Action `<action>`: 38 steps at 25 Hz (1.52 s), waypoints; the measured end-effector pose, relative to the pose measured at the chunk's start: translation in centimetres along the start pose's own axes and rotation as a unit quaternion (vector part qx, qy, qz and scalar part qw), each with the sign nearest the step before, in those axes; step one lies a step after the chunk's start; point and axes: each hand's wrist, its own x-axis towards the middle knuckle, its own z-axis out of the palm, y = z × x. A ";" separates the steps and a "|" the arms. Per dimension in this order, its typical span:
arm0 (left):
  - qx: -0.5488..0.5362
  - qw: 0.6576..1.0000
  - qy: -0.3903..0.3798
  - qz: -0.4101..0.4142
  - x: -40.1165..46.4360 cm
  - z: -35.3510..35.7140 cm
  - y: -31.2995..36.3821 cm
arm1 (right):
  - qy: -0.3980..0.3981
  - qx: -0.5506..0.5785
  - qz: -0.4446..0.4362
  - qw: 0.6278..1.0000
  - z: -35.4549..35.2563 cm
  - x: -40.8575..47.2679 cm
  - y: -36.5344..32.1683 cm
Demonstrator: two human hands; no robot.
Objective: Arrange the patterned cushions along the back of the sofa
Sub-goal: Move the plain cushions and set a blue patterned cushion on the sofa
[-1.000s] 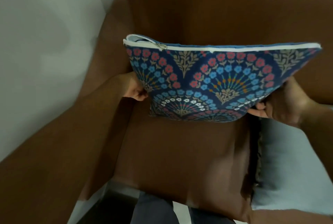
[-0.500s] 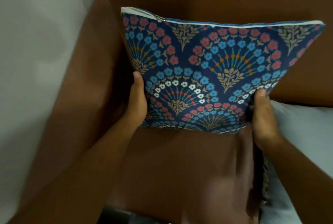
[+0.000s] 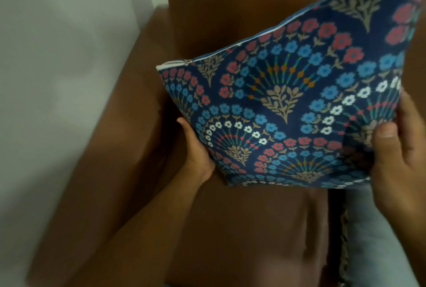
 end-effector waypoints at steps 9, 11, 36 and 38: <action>0.004 0.998 0.066 0.009 4.8 -1.4 -0.9 | -0.105 -0.191 -0.132 0.967 3.4 5.6 2.0; 0.034 0.997 0.064 -0.001 4.5 -2.2 -0.9 | -0.088 -0.222 -0.096 0.966 3.5 5.0 2.6; 0.686 0.614 -0.078 0.382 -11.5 1.9 -11.2 | 0.037 -0.051 0.408 0.911 -10.2 -16.2 8.7; 0.681 0.627 -0.170 0.339 -13.7 5.9 -17.6 | 0.008 -0.209 0.346 0.915 -17.3 -17.8 11.1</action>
